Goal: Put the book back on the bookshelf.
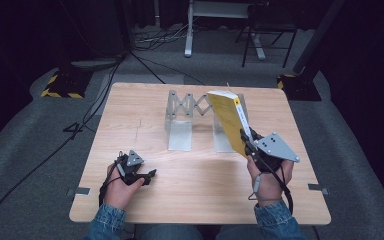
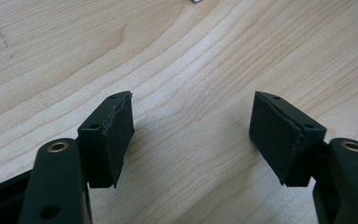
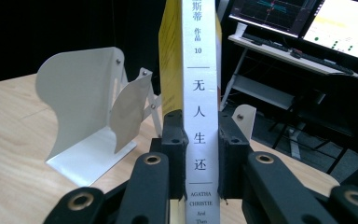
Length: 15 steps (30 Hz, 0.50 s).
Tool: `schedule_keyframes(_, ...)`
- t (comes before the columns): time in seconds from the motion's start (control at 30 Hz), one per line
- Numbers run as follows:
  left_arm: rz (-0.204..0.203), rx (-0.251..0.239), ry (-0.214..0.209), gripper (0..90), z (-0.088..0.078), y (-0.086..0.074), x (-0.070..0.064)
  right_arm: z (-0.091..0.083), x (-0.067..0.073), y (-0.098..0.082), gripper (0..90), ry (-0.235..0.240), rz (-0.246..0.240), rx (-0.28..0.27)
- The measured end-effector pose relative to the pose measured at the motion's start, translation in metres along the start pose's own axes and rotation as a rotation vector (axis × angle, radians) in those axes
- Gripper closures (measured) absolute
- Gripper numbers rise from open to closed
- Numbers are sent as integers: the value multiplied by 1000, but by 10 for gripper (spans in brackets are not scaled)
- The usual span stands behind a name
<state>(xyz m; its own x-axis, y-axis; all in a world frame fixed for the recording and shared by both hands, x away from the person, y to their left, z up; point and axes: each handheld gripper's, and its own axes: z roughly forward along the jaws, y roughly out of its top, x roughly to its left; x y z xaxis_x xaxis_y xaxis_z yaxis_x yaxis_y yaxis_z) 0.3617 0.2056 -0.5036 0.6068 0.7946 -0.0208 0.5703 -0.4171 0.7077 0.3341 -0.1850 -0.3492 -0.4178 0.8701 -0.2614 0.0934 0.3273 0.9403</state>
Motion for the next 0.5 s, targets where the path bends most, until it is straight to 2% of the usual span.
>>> schedule_keyframes(0.5, 0, -1, 0, 311, 0, 0, 0, 40, -12, 13, 765, -54, 75, -38)
